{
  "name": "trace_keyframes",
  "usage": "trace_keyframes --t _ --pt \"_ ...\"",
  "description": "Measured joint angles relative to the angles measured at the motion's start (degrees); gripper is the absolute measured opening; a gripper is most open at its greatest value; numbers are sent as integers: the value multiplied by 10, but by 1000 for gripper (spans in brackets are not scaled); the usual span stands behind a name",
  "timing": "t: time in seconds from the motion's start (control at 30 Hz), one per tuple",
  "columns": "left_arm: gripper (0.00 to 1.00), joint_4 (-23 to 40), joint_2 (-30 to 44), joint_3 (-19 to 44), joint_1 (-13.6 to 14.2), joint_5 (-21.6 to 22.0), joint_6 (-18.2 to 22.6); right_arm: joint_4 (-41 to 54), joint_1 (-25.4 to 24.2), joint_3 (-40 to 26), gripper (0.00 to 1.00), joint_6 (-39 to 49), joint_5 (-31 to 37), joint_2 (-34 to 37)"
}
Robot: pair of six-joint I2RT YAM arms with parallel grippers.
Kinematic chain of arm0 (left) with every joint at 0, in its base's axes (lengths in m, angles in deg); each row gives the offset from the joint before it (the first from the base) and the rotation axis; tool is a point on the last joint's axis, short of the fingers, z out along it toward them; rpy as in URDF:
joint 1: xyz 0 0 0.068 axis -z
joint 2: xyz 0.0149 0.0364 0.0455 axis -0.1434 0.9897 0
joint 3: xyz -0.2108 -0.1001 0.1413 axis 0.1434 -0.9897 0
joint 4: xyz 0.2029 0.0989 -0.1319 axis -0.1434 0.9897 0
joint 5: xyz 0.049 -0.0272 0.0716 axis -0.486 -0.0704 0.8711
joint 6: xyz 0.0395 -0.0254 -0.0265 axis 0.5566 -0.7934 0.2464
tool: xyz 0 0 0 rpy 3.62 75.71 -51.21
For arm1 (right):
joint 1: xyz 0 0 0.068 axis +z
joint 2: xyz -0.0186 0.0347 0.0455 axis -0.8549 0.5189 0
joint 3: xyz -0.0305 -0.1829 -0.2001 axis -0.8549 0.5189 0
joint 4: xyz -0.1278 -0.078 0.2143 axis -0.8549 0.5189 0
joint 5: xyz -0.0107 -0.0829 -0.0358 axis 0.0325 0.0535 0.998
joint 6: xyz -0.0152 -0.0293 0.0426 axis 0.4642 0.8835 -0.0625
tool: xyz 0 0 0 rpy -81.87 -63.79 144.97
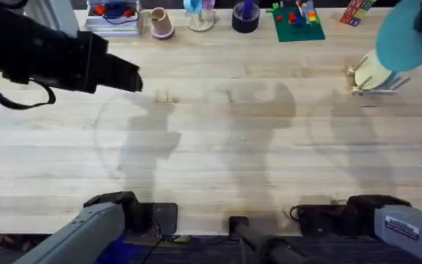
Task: Pick up the plates from the table one by one and place each into a slot on the dish rack.
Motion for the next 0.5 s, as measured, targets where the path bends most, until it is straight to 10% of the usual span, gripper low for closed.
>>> trace_keyframes --t 0.17,0.5 --pt "936 0 0 0 0 3 -1 0 -46 0 28 19 0 0" --pt "993 0 0 0 0 6 0 0 -137 0 28 78 -2 0"
